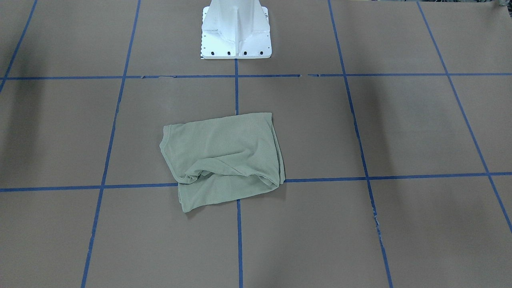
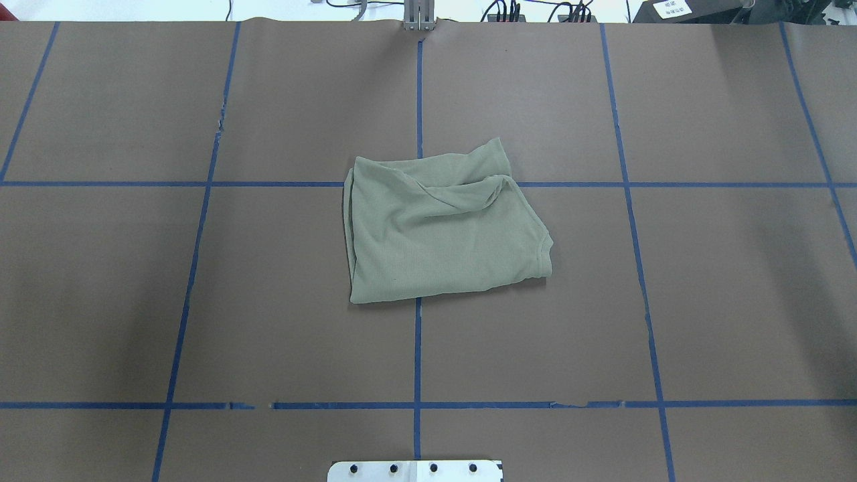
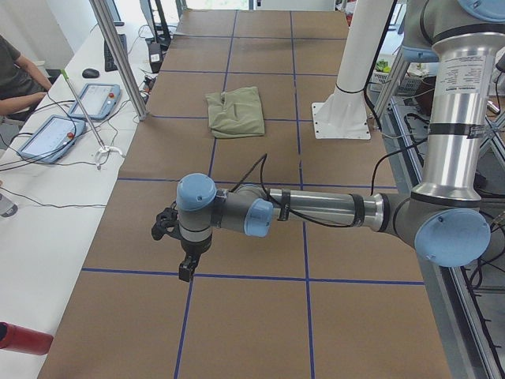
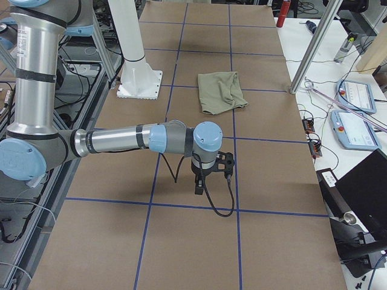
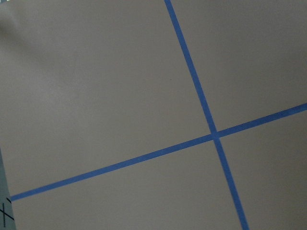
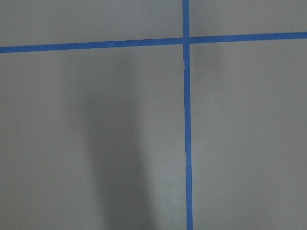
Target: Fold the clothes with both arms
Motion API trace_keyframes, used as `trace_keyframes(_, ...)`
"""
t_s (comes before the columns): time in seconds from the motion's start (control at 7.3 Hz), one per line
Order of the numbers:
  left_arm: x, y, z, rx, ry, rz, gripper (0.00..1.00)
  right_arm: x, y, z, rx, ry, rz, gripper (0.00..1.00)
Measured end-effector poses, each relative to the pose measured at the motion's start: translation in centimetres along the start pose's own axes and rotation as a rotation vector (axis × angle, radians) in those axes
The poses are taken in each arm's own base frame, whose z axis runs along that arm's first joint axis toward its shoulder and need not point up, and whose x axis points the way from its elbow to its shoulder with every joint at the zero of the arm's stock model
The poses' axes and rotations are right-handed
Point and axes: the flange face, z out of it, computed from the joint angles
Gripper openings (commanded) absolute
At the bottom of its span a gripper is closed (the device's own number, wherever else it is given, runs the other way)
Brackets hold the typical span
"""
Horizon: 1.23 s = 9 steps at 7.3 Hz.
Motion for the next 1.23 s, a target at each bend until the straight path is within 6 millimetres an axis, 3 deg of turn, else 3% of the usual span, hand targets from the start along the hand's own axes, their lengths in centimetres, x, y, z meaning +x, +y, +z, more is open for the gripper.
trace_keyframes(0.41,0.0,2.6,0.6,-0.047,0.026,0.019,0.99,1.0,0.6,0.6,-0.011,0.003,0.013,1.00)
trace_keyframes(1.23,0.0,2.8,0.6,-0.052,0.029,0.034,0.99,6.5,0.9,3.9,-0.029,0.003,-0.009,1.00)
